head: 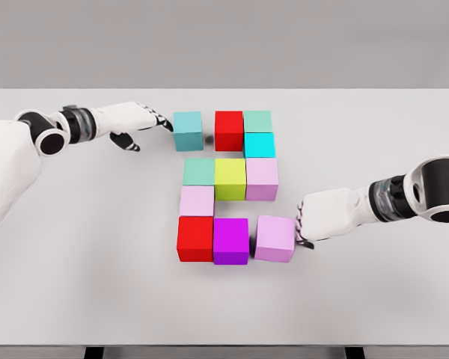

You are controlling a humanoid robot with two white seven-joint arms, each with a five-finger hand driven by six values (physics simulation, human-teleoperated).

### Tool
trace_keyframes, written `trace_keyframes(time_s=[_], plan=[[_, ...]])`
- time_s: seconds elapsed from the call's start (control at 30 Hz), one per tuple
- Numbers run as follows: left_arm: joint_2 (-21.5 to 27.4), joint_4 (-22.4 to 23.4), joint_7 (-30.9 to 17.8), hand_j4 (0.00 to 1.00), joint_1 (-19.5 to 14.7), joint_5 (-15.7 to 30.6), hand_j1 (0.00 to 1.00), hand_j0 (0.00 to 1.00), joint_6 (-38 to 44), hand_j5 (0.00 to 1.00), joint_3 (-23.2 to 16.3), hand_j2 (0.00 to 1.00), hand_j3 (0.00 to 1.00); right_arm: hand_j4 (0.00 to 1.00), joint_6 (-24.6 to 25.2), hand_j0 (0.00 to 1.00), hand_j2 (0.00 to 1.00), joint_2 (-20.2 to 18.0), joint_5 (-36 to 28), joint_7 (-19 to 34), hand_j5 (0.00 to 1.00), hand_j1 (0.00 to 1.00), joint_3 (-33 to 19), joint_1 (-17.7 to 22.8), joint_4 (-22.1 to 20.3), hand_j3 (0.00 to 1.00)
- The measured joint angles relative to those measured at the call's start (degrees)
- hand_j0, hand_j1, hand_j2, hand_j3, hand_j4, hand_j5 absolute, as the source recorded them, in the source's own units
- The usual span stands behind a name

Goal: Assemble the squares on the desktop into the number 2

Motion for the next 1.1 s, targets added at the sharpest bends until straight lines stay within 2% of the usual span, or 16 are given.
trace_keyframes(time_s=[0.33, 0.77, 1.1], plan=[[-0.5, -0.4, -0.1, 0.84, 0.1, -0.1, 0.84, 0.84, 0.0, 0.84, 0.0, 0.84, 0.84, 0.46, 0.0, 0.46, 0.46, -0.6, 0.2, 0.0, 0.46, 0.46, -1.2, -0.1, 0.0, 0.46], [-1.1, -0.6, 0.1, 0.84, 0.1, -1.1, 0.84, 0.84, 0.1, 0.84, 0.1, 0.84, 0.84, 0.46, 0.0, 0.46, 0.46, 0.9, 0.2, 0.0, 0.46, 0.46, -1.2, 0.0, 0.0, 0.46], [-1.2, -0.8, -0.3, 0.84, 0.2, -0.1, 0.84, 0.84, 0.0, 0.84, 0.0, 0.84, 0.84, 0.46, 0.0, 0.46, 0.46, 1.4, 0.2, 0.0, 0.46, 0.46, -1.3, 0.0, 0.0, 0.46]])
